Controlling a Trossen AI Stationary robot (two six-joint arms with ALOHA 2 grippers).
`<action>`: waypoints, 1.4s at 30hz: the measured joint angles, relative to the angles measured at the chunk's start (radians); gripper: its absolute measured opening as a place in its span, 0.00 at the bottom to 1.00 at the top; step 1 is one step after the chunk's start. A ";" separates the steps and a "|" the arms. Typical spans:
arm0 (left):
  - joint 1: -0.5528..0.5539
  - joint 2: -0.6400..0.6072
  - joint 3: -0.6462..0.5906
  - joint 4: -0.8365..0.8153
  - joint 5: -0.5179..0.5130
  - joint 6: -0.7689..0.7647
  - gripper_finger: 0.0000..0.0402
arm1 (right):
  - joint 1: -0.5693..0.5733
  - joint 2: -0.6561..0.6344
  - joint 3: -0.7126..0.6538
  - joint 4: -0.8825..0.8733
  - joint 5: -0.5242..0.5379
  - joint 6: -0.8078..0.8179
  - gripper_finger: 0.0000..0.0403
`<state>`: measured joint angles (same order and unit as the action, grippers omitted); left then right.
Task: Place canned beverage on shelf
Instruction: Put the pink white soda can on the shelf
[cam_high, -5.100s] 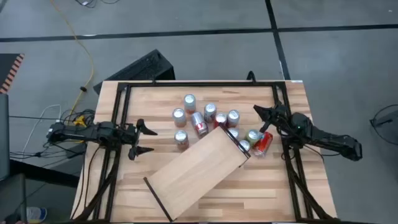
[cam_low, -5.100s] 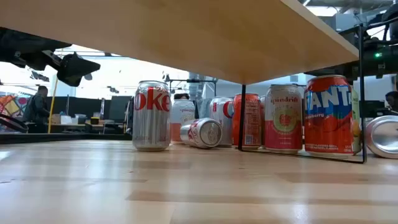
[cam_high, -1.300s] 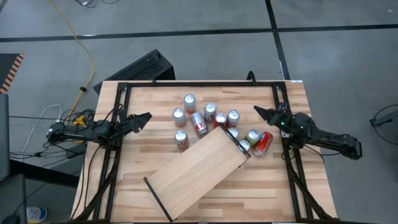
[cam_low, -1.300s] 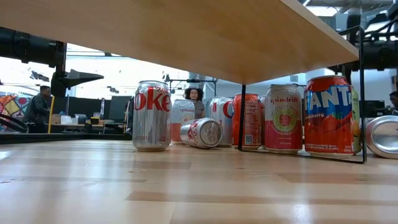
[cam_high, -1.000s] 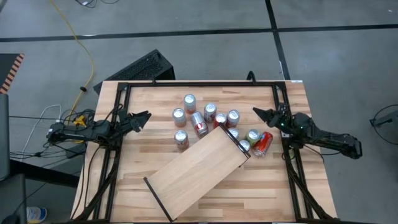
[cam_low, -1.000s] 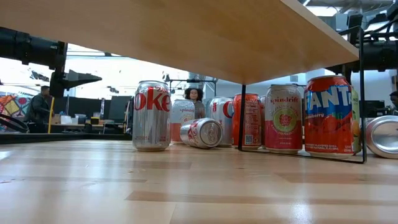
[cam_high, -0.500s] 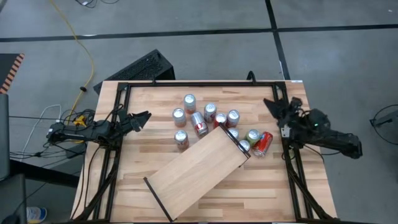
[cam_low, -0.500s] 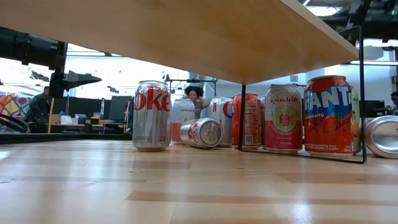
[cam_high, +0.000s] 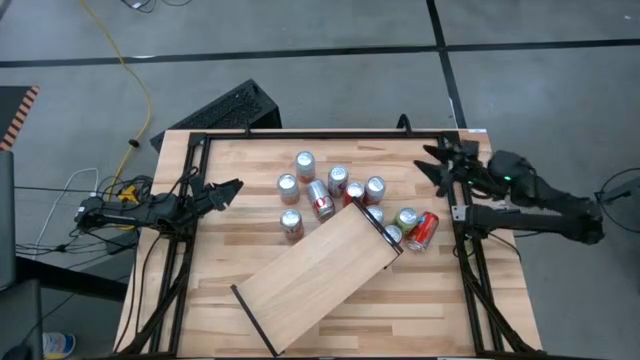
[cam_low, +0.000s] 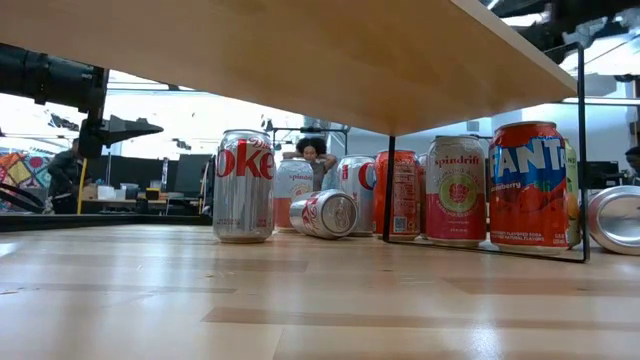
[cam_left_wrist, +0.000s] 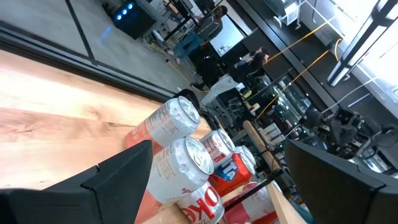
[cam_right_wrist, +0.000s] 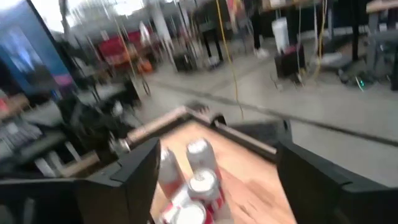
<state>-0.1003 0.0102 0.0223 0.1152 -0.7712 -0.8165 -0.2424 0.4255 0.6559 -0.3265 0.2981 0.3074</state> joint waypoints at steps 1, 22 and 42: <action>0.000 0.000 0.000 0.000 0.000 0.000 0.87 | 0.000 0.040 0.015 -0.012 0.000 -0.003 0.77; 0.000 0.000 0.000 -0.042 0.000 0.000 0.87 | -0.002 0.514 0.109 -0.135 -0.007 -0.151 0.79; 0.000 0.000 0.000 -0.058 0.000 0.000 0.87 | -0.002 0.782 0.110 -0.099 -0.042 -0.178 0.79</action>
<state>-0.1002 0.0101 0.0223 0.0574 -0.7712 -0.8162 -0.2444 1.2076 0.7654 -0.4251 0.2562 0.1294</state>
